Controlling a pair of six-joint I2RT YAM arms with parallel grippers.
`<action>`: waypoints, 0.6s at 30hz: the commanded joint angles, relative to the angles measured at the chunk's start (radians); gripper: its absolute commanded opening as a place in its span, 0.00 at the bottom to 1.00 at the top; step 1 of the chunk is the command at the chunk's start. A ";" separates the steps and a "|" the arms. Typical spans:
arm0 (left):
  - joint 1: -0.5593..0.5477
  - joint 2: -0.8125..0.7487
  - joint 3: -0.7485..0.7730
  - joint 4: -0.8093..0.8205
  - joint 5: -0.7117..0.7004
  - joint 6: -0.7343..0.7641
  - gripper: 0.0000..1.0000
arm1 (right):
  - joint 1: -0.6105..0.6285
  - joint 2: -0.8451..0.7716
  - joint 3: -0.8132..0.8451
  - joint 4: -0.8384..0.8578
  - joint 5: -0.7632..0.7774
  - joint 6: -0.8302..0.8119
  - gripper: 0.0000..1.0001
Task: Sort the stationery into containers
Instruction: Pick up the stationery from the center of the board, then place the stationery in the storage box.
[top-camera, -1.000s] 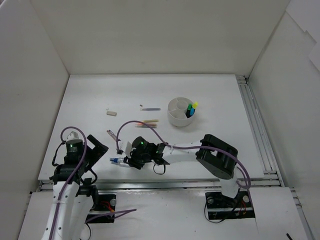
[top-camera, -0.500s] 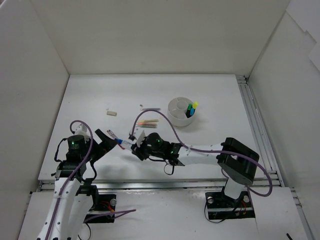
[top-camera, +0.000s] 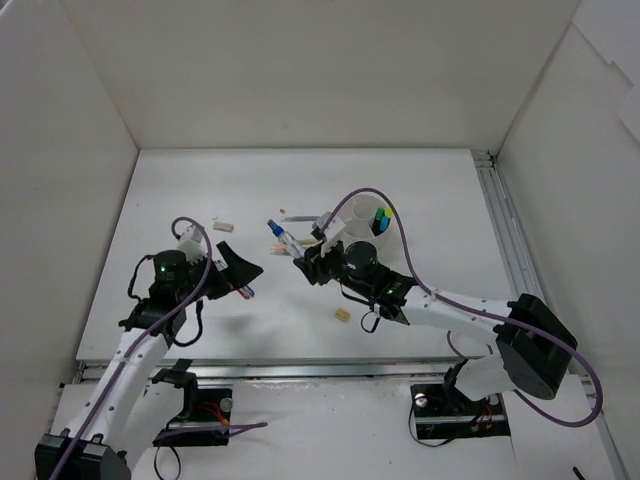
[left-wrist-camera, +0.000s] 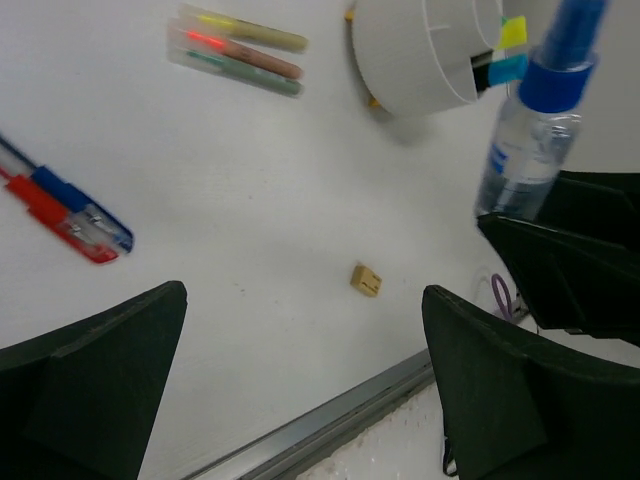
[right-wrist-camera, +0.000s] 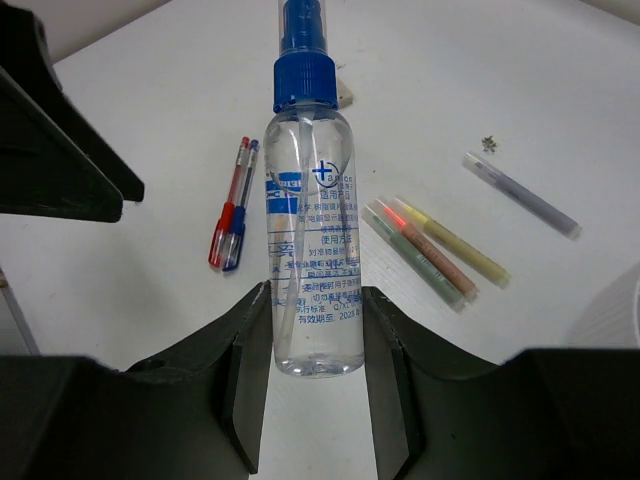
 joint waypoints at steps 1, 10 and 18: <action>-0.097 0.042 0.103 0.211 -0.001 0.035 0.99 | 0.006 -0.020 -0.007 0.105 -0.059 0.025 0.00; -0.224 0.161 0.170 0.346 -0.115 0.022 0.99 | 0.040 -0.050 -0.039 0.130 -0.099 0.034 0.00; -0.284 0.273 0.232 0.390 -0.125 0.022 0.95 | 0.072 -0.059 -0.056 0.165 -0.077 0.042 0.00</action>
